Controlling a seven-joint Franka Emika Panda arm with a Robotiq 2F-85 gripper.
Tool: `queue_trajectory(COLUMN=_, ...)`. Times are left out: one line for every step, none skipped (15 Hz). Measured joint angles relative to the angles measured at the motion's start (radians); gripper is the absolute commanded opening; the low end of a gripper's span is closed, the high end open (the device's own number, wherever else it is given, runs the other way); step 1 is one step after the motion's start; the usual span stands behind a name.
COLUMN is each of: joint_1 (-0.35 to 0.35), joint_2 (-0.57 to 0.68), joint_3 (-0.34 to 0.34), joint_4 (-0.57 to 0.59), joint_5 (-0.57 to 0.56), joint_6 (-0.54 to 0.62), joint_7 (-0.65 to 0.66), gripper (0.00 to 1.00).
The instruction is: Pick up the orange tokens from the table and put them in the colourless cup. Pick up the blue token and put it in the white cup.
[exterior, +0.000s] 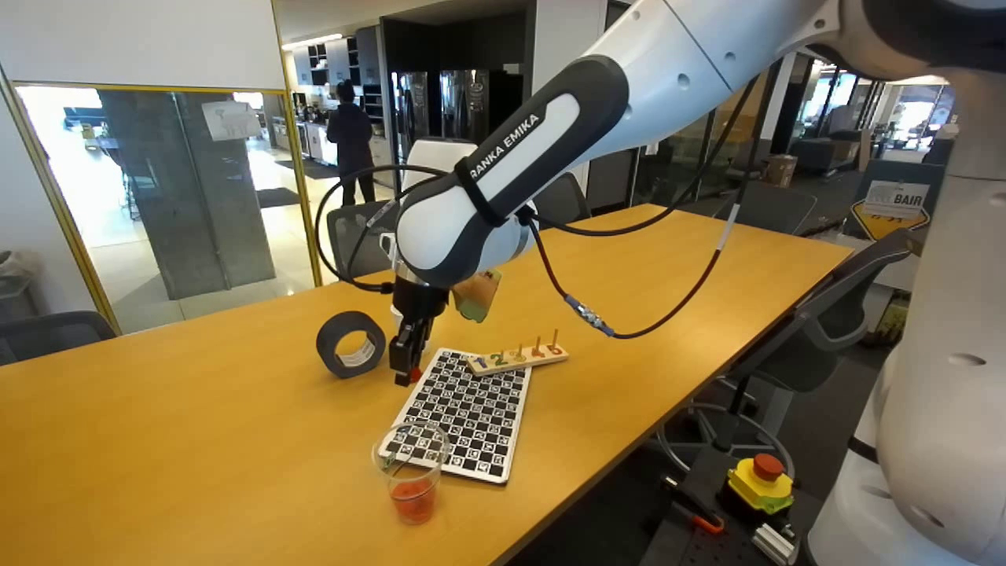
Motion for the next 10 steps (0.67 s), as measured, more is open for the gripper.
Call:
queue_trajectory(joint_1=0.021, joint_2=-0.026, joint_3=0.006, joint_4=-0.026, joint_5=0.0, joint_6=-0.003, joint_7=0.0, gripper=0.21)
queue_trajectory(joint_1=0.044, joint_2=-0.051, joint_3=0.009, joint_4=-0.05, joint_5=0.0, joint_6=-0.005, joint_7=0.001, gripper=0.21)
queue_trajectory(joint_1=0.068, joint_2=-0.077, joint_3=0.011, joint_4=-0.074, joint_5=-0.005, joint_6=-0.005, joint_7=0.006, gripper=0.21)
queue_trajectory(joint_1=0.09, joint_2=-0.101, joint_3=0.012, joint_4=-0.095, joint_5=-0.015, joint_6=-0.006, joint_7=0.016, gripper=0.21)
queue_trajectory(joint_1=0.111, joint_2=-0.124, joint_3=0.013, joint_4=-0.112, joint_5=-0.025, joint_6=-0.006, joint_7=0.027, gripper=0.21)
queue_trajectory(joint_1=0.128, joint_2=-0.146, joint_3=0.013, joint_4=-0.127, joint_5=-0.034, joint_6=-0.008, joint_7=0.037, gripper=0.21)
queue_trajectory(joint_1=0.143, joint_2=-0.165, joint_3=0.013, joint_4=-0.138, joint_5=-0.042, joint_6=-0.011, joint_7=0.046, gripper=0.21)
queue_trajectory(joint_1=0.155, joint_2=-0.182, joint_3=0.013, joint_4=-0.146, joint_5=-0.049, joint_6=-0.017, joint_7=0.052, gripper=0.21)
queue_trajectory(joint_1=0.164, joint_2=-0.196, joint_3=0.013, joint_4=-0.153, joint_5=-0.053, joint_6=-0.022, joint_7=0.053, gripper=0.21)
queue_trajectory(joint_1=0.172, joint_2=-0.206, joint_3=0.013, joint_4=-0.158, joint_5=-0.055, joint_6=-0.03, joint_7=0.053, gripper=0.21)
